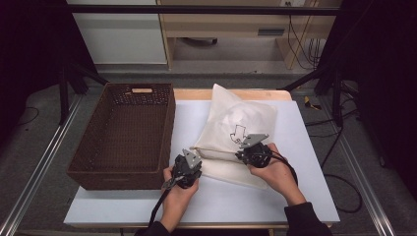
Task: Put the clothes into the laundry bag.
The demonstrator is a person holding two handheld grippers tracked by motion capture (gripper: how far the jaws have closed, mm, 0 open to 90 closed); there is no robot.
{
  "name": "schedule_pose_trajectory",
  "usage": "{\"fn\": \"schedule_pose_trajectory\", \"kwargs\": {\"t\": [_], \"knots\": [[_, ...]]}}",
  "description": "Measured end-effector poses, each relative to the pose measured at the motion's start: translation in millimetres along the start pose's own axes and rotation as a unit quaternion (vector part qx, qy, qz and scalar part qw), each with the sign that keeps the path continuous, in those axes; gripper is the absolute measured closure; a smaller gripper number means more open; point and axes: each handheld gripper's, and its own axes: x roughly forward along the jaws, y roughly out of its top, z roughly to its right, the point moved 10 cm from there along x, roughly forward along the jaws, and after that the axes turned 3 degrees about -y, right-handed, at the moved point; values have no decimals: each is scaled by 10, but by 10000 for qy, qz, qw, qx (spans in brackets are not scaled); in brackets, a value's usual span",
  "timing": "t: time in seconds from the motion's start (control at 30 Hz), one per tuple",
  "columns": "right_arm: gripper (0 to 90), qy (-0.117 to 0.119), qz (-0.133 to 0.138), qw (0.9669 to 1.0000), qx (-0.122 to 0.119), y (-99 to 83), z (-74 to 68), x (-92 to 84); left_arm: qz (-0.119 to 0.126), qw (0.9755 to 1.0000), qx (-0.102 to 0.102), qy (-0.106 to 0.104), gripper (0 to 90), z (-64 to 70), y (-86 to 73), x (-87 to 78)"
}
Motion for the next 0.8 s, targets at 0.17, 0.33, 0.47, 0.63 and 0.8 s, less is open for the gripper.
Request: {"fn": "schedule_pose_trajectory", "kwargs": {"t": [0.17,0.33,0.47,0.63,0.8], "knots": [[877,7,-21,10000,14,-9,5,-5,110,9999,52,-113,771,42,29,-26],[876,6,-88,10000,-8,-39,9,2,162,9994,122,-291,804,131,50,-77],[876,5,-148,9999,-27,-73,2,15,185,9986,199,-454,807,228,56,-133],[876,-4,-159,9999,-20,-104,3,4,199,9971,338,-651,818,343,55,-221],[876,-7,-192,9998,-38,-119,-11,-10,199,9952,468,-836,822,468,36,-299]]}}
